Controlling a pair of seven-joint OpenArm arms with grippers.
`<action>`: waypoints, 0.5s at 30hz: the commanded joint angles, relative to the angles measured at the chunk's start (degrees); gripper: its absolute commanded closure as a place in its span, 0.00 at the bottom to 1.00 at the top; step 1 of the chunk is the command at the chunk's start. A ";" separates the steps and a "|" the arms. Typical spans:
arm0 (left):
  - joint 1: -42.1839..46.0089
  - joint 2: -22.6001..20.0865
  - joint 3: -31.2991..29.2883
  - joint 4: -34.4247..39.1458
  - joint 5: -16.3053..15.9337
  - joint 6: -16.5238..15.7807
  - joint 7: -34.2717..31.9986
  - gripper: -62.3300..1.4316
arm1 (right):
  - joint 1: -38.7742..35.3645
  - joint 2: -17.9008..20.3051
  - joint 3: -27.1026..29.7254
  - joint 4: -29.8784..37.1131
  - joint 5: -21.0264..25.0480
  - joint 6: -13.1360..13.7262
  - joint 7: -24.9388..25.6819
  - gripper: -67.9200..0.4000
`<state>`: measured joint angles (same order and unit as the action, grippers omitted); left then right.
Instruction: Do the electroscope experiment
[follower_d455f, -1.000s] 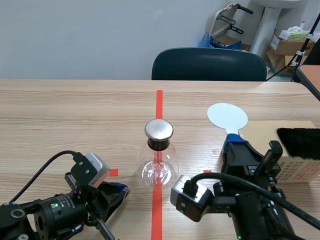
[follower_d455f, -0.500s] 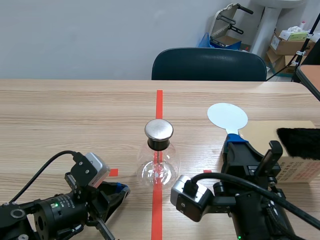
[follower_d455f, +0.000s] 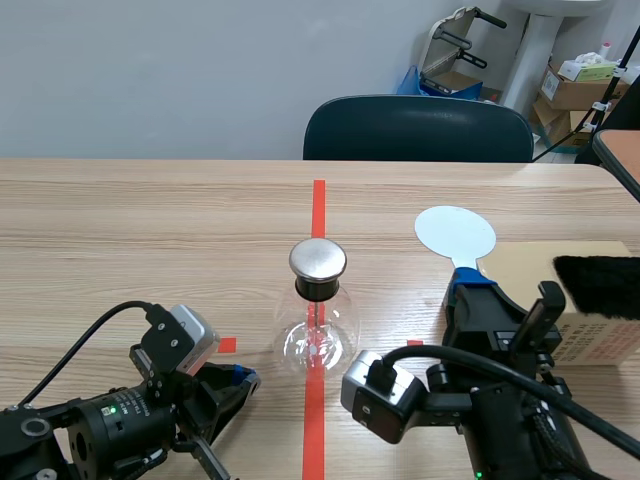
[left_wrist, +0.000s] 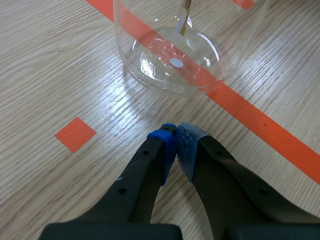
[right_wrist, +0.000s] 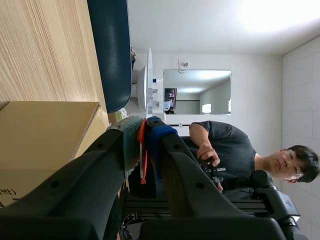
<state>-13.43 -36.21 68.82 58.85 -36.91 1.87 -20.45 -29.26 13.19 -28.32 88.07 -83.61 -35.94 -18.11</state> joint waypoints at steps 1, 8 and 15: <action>0.26 -0.02 -0.48 0.72 0.22 0.07 -1.14 0.93 | 0.52 0.76 0.13 0.85 -0.09 -0.46 -0.39 0.98; 0.26 -1.01 -0.48 1.07 0.20 -0.17 -2.21 0.93 | 0.15 0.74 0.68 0.85 0.57 -1.11 0.04 0.98; 0.28 -5.90 -0.48 6.88 -0.24 -1.66 -5.55 0.68 | -3.85 -1.57 9.33 0.85 3.96 -7.19 12.37 0.98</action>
<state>-13.15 -41.85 68.82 63.64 -37.15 0.30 -25.19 -32.36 12.12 -20.08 88.07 -80.01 -41.58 -6.09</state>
